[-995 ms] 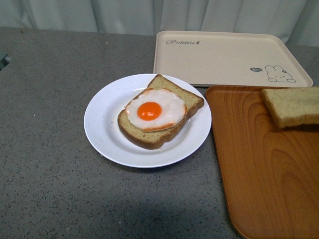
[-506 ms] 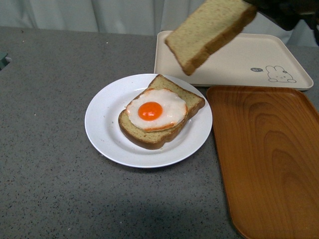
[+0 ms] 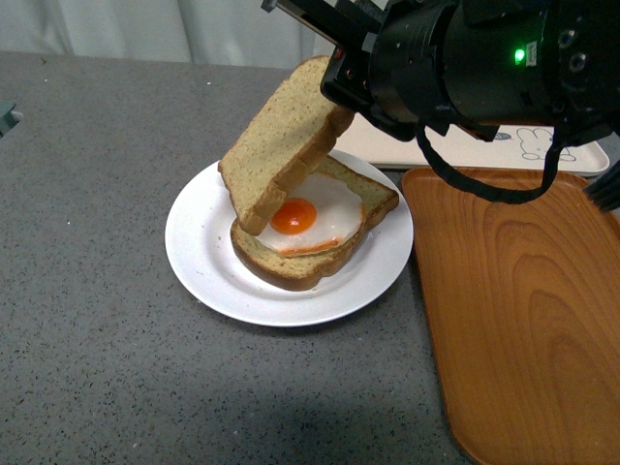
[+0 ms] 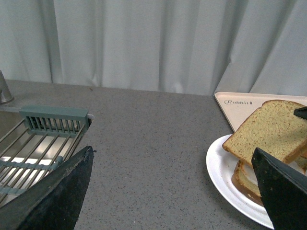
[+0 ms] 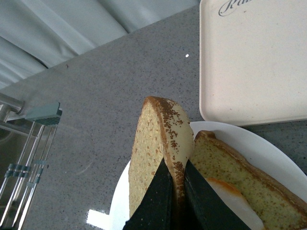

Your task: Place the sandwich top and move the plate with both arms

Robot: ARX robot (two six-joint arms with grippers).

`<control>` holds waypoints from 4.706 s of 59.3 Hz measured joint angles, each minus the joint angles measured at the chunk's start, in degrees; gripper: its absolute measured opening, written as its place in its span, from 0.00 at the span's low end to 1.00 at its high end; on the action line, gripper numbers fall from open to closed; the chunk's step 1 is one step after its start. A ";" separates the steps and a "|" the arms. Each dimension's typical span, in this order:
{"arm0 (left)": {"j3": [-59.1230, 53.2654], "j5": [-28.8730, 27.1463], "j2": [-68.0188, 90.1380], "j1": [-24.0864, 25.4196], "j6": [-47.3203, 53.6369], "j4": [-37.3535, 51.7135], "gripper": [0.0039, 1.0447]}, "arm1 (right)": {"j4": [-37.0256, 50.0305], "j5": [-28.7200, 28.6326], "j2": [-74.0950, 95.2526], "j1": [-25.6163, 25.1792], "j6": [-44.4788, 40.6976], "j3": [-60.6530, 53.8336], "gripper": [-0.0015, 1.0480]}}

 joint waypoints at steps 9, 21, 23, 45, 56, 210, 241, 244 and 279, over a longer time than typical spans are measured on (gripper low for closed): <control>0.00 0.00 0.00 -0.02 0.02 0.00 0.94 | 0.94 0.24 1.38 -0.50 -0.24 -2.14 0.03; 0.00 0.00 0.00 -0.02 0.00 0.00 0.94 | 0.74 1.01 2.54 -1.29 -1.70 -4.35 0.36; 0.00 -0.02 0.00 -0.02 0.00 0.00 0.94 | 0.44 1.40 2.58 -1.36 -2.05 -4.48 0.41; 0.00 0.04 0.00 0.00 0.02 0.00 0.94 | 17.40 15.47 1.55 -6.23 -14.88 -10.82 0.81; 0.00 -0.04 0.00 -0.02 0.02 0.00 0.94 | 36.61 2.64 -24.11 -25.05 -35.63 -35.69 0.42; 31.39 -16.55 111.71 -21.92 -72.91 43.12 0.94 | -29.83 -1.11 -108.32 -30.18 -38.51 -53.27 0.93; 32.28 -15.91 111.95 -27.61 -83.12 43.39 0.94 | -29.83 -1.11 -108.32 -30.18 -38.53 -53.27 0.91; 32.41 -15.91 111.95 -27.93 -83.71 43.34 0.94 | -29.83 -1.11 -108.32 -30.18 -38.53 -53.27 0.91; 32.24 -15.89 112.54 -28.04 -85.40 44.39 0.31 | -29.83 -1.11 -108.32 -30.18 -38.53 -53.27 0.91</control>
